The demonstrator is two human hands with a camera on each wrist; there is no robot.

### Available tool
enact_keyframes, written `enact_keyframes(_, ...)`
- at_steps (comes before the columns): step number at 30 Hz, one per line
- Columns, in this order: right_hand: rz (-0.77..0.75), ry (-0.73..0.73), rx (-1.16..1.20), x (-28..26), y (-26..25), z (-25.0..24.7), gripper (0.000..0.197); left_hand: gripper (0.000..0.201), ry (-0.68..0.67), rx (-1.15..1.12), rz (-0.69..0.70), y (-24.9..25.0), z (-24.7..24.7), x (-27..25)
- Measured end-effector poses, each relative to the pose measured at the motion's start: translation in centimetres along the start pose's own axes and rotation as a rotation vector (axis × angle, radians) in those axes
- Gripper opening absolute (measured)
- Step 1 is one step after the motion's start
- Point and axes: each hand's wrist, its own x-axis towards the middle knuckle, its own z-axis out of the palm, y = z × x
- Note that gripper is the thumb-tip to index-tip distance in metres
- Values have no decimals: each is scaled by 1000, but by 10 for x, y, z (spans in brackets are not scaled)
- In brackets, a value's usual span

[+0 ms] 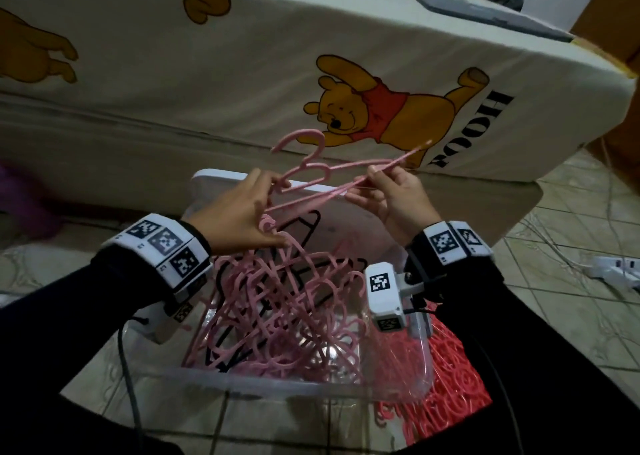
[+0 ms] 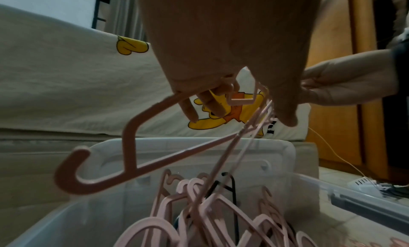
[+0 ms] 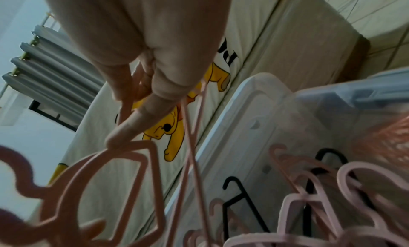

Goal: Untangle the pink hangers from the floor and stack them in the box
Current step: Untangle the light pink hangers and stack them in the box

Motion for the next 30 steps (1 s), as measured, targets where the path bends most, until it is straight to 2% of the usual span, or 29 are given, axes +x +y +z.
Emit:
enact_keyframes(4,8,55,105,0,1,6,12,43,25,-15,-38,2,5,1)
enact_keyframes(6,28,82,169,0,1,8,13,30,24,15,-49,1,7,2)
enact_keyframes(8,51,111,234,-1,2,8,15,30,0,4,-51,1,11,3)
enact_keyframes(11,90,132,295,-1,5,8,13,39,3,-40,-71,2,14,3)
enact_keyframes(16,178,174,355,2,10,2,11,23,117,-36,-164,0,10,4)
enact_keyframes(20,214,219,395,3,14,1,8,27,175,-264,-189,3,8,6)
enact_keyframes(23,231,257,410,2,19,2,11,20,188,-107,-130,5,8,5)
enact_keyframes(26,341,266,215,1,25,3,22,13,211,64,-117,6,9,3)
enact_keyframes(28,414,268,-85,1,25,4,34,11,219,152,-154,6,8,2)
enact_keyframes(30,302,295,-538,2,24,4,37,12,225,240,-195,5,7,2)
